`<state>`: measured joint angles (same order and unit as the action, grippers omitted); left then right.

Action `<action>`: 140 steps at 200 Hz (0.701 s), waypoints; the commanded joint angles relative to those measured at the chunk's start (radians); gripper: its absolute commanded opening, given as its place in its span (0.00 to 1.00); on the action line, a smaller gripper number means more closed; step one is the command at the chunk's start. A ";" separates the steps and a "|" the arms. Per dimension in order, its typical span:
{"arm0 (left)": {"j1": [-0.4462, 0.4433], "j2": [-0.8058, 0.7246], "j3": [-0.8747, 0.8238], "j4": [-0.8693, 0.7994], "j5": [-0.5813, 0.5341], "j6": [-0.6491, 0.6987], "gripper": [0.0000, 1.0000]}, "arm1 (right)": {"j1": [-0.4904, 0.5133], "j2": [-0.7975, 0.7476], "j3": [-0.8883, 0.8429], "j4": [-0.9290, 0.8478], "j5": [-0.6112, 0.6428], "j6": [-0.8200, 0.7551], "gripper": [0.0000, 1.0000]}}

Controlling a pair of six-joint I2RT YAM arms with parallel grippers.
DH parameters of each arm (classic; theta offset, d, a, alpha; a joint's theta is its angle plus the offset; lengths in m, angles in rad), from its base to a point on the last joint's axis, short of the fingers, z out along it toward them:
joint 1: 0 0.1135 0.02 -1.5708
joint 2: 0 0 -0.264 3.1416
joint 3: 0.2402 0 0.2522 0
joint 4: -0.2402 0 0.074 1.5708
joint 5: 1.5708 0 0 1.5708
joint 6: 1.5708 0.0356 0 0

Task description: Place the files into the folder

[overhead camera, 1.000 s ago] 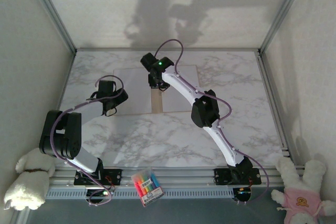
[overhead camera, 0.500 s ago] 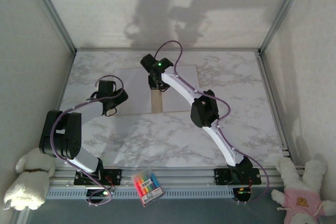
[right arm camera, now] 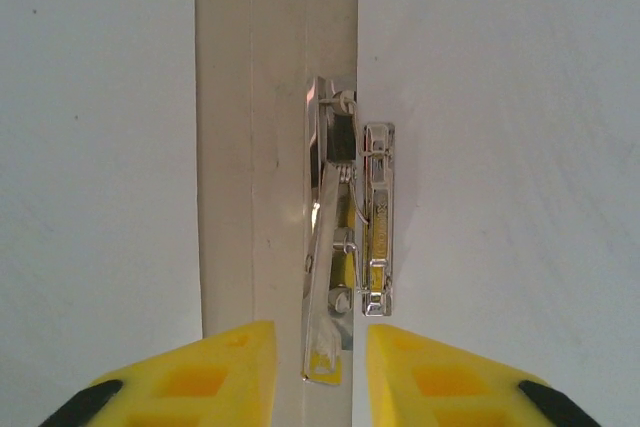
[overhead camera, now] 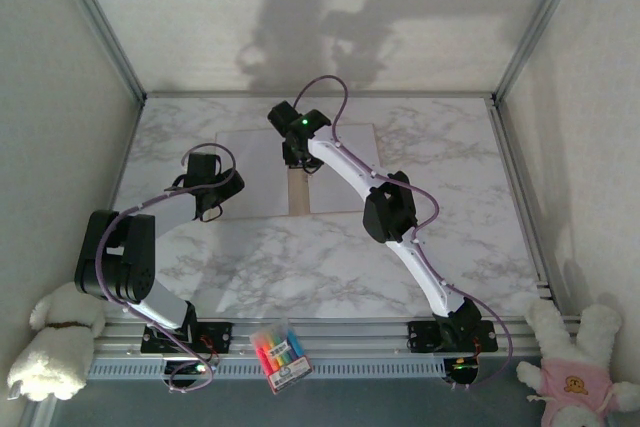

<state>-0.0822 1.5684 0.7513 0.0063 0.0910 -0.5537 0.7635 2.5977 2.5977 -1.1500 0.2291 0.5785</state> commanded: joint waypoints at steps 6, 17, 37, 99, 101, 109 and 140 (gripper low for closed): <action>0.006 0.014 0.011 0.003 0.011 0.009 0.82 | -0.011 0.015 0.035 -0.001 0.021 -0.006 0.25; 0.006 0.016 0.010 0.003 0.011 0.009 0.82 | -0.012 0.016 0.033 -0.003 0.018 -0.006 0.23; 0.005 0.017 0.010 0.003 0.010 0.009 0.82 | -0.012 0.018 0.029 -0.003 0.011 -0.006 0.20; 0.006 0.018 0.011 0.001 0.011 0.010 0.82 | -0.010 0.018 0.018 -0.005 -0.027 -0.003 0.17; 0.006 0.018 0.011 0.001 0.012 0.011 0.82 | -0.010 0.018 0.020 -0.005 -0.028 -0.003 0.17; 0.006 0.017 0.011 0.001 0.011 0.010 0.82 | -0.010 0.015 0.021 -0.002 -0.031 -0.003 0.18; 0.005 0.017 0.010 -0.001 0.011 0.012 0.82 | -0.010 0.009 0.020 0.003 -0.033 -0.003 0.19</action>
<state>-0.0822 1.5795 0.7513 0.0063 0.0937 -0.5533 0.7559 2.5980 2.6015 -1.1446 0.2054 0.5762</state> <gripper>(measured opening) 0.819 0.186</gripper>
